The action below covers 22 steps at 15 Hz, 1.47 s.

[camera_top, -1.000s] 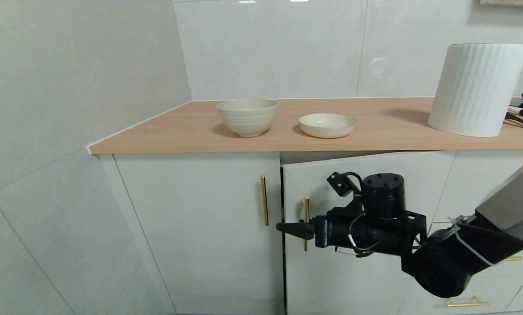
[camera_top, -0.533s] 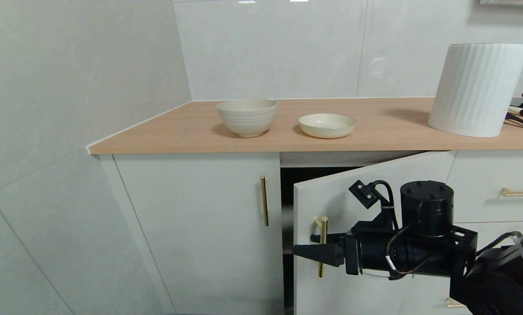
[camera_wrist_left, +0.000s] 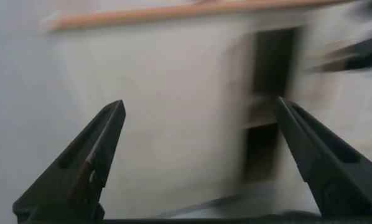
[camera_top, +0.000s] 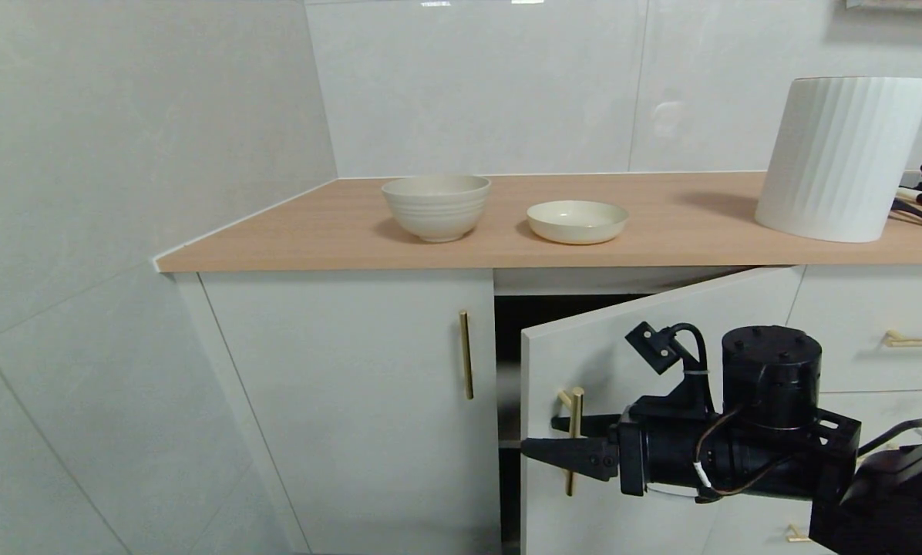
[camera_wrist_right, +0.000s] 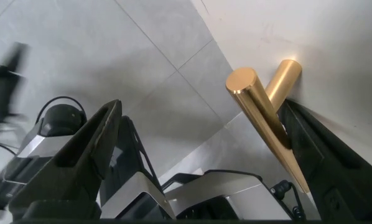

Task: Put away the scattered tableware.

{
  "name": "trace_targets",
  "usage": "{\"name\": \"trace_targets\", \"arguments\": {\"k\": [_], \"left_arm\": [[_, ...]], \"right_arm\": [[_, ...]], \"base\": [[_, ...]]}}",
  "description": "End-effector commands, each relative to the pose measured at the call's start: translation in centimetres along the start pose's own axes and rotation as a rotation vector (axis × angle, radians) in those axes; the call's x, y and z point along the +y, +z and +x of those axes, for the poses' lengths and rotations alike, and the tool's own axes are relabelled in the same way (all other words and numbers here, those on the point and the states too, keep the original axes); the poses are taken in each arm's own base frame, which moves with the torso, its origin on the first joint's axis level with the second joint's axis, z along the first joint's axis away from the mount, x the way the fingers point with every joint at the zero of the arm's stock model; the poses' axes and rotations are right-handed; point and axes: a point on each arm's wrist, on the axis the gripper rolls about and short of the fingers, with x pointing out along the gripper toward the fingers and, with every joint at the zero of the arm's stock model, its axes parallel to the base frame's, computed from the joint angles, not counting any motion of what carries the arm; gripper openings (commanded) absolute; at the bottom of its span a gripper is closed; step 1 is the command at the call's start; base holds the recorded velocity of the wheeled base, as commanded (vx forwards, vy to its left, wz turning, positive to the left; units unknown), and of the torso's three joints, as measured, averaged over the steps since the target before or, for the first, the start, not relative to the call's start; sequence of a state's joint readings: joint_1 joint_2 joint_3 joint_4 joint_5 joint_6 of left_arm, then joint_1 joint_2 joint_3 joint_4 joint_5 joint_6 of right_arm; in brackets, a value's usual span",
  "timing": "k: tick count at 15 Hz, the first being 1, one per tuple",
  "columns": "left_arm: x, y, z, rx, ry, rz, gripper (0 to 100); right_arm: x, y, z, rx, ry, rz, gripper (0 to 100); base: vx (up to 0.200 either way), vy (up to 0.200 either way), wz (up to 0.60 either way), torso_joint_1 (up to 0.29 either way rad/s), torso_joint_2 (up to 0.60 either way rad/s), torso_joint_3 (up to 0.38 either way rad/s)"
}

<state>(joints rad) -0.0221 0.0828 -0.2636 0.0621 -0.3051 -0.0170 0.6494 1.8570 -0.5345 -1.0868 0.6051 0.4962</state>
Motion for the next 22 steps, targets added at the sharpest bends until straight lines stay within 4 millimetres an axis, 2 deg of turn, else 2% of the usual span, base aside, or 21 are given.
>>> {"name": "trace_targets", "arguments": {"k": [1, 2, 3, 4, 6, 7, 8, 10, 11, 12, 13, 16, 18, 19, 21, 22], "left_arm": [[0.7, 6.5, 3.8, 0.134, -0.211, -0.144, 100], [1.3, 8.0, 6.5, 0.196, -0.286, -0.216, 100], [1.5, 8.4, 7.6, 0.216, -0.311, -0.233, 100], [2.9, 8.9, 12.9, 0.304, -0.393, -0.298, 100], [3.9, 6.7, 19.0, 0.417, -0.479, -0.362, 100], [4.1, 4.5, 22.0, 0.491, -0.497, -0.394, 100], [4.5, 2.5, 24.0, 0.532, -0.493, -0.413, 100], [4.6, -1.0, 26.6, 0.563, -0.506, -0.428, 100], [4.6, -1.2, 26.7, 0.564, -0.507, -0.428, 100], [3.0, -4.5, 28.1, 0.636, -0.562, -0.477, 100], [2.0, -6.0, 28.9, 0.66, -0.59, -0.497, 100], [0.2, -8.7, 29.9, 0.68, -0.626, -0.495, 100], [-0.5, -9.2, 30.1, 0.69, -0.623, -0.49, 100], [-0.7, -9.3, 30.2, 0.692, -0.626, -0.487, 0], [-1.1, -9.1, 30.6, 0.681, -0.639, -0.479, 0], [-1.2, -8.5, 31.5, 0.645, -0.644, -0.472, 0]], "right_arm": [[0.0, -0.1, 0.0, 0.004, -0.002, 0.004, 100], [0.1, 0.0, 0.0, -0.001, -0.001, 0.0, 100], [0.1, 0.0, -0.1, -0.001, -0.001, 0.0, 100], [0.1, -0.1, -0.2, -0.008, 0.001, -0.004, 100], [0.1, -0.2, -0.2, -0.012, 0.005, -0.007, 100], [0.1, -0.3, -0.3, -0.01, 0.002, -0.003, 100], [0.1, -0.3, -0.3, -0.009, 0.003, -0.003, 100], [0.0, -0.4, -0.4, -0.005, 0.0, 0.002, 100], [0.0, -0.4, -0.4, -0.006, -0.001, 0.002, 100], [0.0, -0.5, -0.4, -0.003, -0.003, 0.005, 100], [0.0, -0.5, -0.4, -0.002, -0.004, 0.006, 100], [-0.2, -0.9, -0.4, 0.011, -0.009, 0.018, 100], [-0.2, -1.0, -0.5, 0.011, -0.011, 0.02, 100], [-0.2, -1.0, -0.5, 0.012, -0.012, 0.021, 100], [-0.2, -1.1, -0.5, 0.016, -0.012, 0.022, 100], [-0.3, -1.1, -0.5, 0.015, -0.013, 0.022, 100]], "base": [[0.0, 0.0, 0.0, 0.0, 0.0, 0.0], [0.0, 0.0, 0.0, 0.0, 0.0, 0.0], [0.0, 0.0, 0.0, 0.0, 0.0, 0.0], [0.0, 0.0, 0.0, 0.0, 0.0, 0.0], [0.0, 0.0, 0.0, 0.0, 0.0, 0.0], [0.0, 0.0, 0.0, 0.0, 0.0, 0.0], [0.0, 0.0, 0.0, 0.0, 0.0, 0.0], [0.0, 0.0, 0.0, 0.0, 0.0, 0.0], [0.0, 0.0, 0.0, 0.0, 0.0, 0.0], [0.0, 0.0, 0.0, 0.0, 0.0, 0.0], [0.0, 0.0, 0.0, 0.0, 0.0, 0.0], [0.0, 0.0, 0.0, 0.0, 0.0, 0.0], [0.0, 0.0, 0.0, 0.0, 0.0, 0.0], [0.0, 0.0, 0.0, 0.0, 0.0, 0.0], [0.0, 0.0, 0.0, 0.0, 0.0, 0.0], [0.0, 0.0, 0.0, 0.0, 0.0, 0.0]]}}
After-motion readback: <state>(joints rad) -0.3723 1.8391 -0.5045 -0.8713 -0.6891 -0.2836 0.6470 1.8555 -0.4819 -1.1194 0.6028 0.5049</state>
